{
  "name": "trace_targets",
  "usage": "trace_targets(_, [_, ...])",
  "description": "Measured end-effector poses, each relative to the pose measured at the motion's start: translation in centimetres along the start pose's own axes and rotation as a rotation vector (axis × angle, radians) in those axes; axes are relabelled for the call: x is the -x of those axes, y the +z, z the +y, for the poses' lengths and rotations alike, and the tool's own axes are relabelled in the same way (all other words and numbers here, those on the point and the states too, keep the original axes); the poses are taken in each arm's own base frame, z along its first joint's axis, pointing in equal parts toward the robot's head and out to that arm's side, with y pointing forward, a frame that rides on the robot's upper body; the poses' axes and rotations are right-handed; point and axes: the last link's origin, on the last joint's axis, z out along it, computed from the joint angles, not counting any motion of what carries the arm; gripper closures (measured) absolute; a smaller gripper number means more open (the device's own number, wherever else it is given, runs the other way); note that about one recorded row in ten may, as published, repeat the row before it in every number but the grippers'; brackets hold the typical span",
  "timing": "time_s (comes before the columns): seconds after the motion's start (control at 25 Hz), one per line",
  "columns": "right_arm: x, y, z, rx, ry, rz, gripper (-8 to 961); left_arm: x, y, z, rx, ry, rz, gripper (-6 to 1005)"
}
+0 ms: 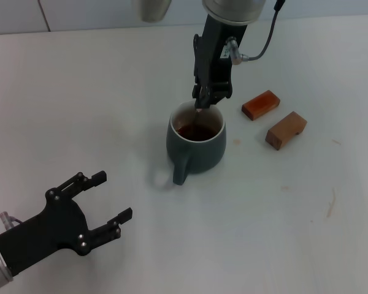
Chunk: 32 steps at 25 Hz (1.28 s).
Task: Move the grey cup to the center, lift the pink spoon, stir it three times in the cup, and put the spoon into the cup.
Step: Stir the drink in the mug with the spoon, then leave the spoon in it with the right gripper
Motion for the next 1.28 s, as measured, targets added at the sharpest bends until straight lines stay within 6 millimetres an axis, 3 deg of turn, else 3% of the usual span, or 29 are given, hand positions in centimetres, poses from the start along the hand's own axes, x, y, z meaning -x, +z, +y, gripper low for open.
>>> trace_targets(0.48, [-1.0,0.1,-0.2,-0.029,0.048,0.078,677,-0.1,0.0,0.0,0.003,0.000,0.006,191])
trace_targets(1.2, [-0.8,0.6,0.1,-0.013,0.111,0.035,660,-0.2,-0.2,0.0,0.001,0.000,0.012,191])
trace_targets(1.28, [-0.6,0.2,0.2,-0.024,0.106,-0.009,607,-0.2,-0.2,0.0,-0.001,0.000,0.013,191])
